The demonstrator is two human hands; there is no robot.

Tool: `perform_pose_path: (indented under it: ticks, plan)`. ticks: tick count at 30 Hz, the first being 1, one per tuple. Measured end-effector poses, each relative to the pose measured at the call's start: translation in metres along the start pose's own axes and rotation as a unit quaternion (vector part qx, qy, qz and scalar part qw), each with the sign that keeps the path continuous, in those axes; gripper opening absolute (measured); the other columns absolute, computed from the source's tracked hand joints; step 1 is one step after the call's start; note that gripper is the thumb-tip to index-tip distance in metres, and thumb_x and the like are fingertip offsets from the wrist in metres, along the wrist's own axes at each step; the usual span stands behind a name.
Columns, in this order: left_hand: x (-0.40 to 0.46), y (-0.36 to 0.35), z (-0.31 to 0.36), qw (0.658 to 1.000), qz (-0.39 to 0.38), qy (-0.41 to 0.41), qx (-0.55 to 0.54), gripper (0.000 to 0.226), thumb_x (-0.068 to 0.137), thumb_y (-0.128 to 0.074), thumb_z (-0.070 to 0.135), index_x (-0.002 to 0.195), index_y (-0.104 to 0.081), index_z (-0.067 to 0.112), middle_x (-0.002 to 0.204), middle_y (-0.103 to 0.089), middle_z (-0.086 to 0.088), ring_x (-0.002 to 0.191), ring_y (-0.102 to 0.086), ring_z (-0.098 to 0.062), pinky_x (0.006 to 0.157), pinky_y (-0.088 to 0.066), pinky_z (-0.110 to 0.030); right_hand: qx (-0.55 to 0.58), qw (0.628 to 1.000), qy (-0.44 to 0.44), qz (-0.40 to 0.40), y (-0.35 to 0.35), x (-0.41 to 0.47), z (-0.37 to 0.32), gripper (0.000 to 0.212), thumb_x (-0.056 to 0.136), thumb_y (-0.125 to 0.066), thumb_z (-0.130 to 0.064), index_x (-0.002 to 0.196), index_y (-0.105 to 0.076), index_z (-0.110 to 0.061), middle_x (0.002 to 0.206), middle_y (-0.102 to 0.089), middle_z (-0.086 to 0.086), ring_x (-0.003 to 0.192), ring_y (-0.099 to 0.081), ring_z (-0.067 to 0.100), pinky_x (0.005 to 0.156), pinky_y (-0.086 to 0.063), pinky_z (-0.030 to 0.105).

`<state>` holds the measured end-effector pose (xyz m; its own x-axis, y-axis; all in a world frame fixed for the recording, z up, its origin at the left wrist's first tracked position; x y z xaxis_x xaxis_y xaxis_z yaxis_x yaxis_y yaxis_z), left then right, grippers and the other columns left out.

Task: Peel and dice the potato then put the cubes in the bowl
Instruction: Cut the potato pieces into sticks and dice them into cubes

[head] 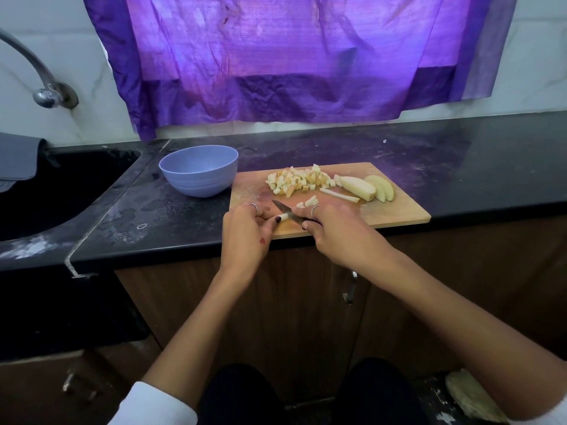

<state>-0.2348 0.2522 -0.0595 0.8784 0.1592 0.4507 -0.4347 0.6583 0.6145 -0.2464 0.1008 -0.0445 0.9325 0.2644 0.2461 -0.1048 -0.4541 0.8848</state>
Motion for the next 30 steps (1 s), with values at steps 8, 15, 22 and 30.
perform_pose_path:
  ticks: [8,15,22,30]
  plan:
    - [-0.001,0.0,0.001,1.0,-0.005,0.011,0.005,0.021,0.086,-0.07,0.024,0.101,-0.073,0.008,0.093,-0.07,-0.003,0.079,-0.055,-0.006,0.068,-0.038,-0.018,-0.116,0.99,0.041,0.07,0.006,0.001,-0.002,0.042,0.1,-0.047,-0.025,0.14,-0.044,-0.036,0.113,-0.064,0.004,0.1,-0.061,0.021,0.076,-0.049,0.031]
    - [0.0,-0.001,0.001,1.0,0.0,0.013,0.002,0.02,0.086,-0.07,0.024,0.098,-0.073,0.008,0.093,-0.071,-0.003,0.082,-0.059,-0.008,0.072,-0.041,-0.02,-0.014,0.999,0.038,0.034,0.003,-0.002,-0.004,0.039,0.1,-0.046,-0.028,0.139,-0.048,-0.031,0.115,-0.063,0.003,0.091,-0.054,0.013,0.077,-0.047,0.027]
    - [-0.002,0.0,0.003,1.0,-0.012,0.004,-0.019,0.012,0.087,-0.069,0.017,0.097,-0.074,0.012,0.085,-0.067,0.005,0.08,-0.061,-0.006,0.075,-0.046,-0.02,-0.043,0.999,0.027,0.019,-0.005,0.006,-0.008,0.039,0.1,-0.045,-0.027,0.139,-0.046,-0.032,0.109,-0.062,0.004,0.085,-0.05,0.013,0.075,-0.047,0.028]
    - [0.0,0.0,0.003,1.0,-0.005,0.016,0.013,0.024,0.087,-0.069,0.029,0.099,-0.073,0.008,0.091,-0.068,0.0,0.073,-0.048,-0.003,0.058,-0.032,-0.012,-0.075,0.993,0.043,0.086,-0.002,-0.002,-0.003,0.046,0.099,-0.048,-0.023,0.143,-0.04,-0.035,0.11,-0.065,0.004,0.099,-0.061,0.021,0.082,-0.052,0.035]
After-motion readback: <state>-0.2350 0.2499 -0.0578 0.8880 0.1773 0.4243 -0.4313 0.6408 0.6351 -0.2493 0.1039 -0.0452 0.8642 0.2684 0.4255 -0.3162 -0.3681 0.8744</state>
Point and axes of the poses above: each hand's wrist, its own x-axis towards the middle knuckle, its own y-axis out of the back of the hand, z = x × y, the point moved 3 cm from there along x, towards the middle knuckle
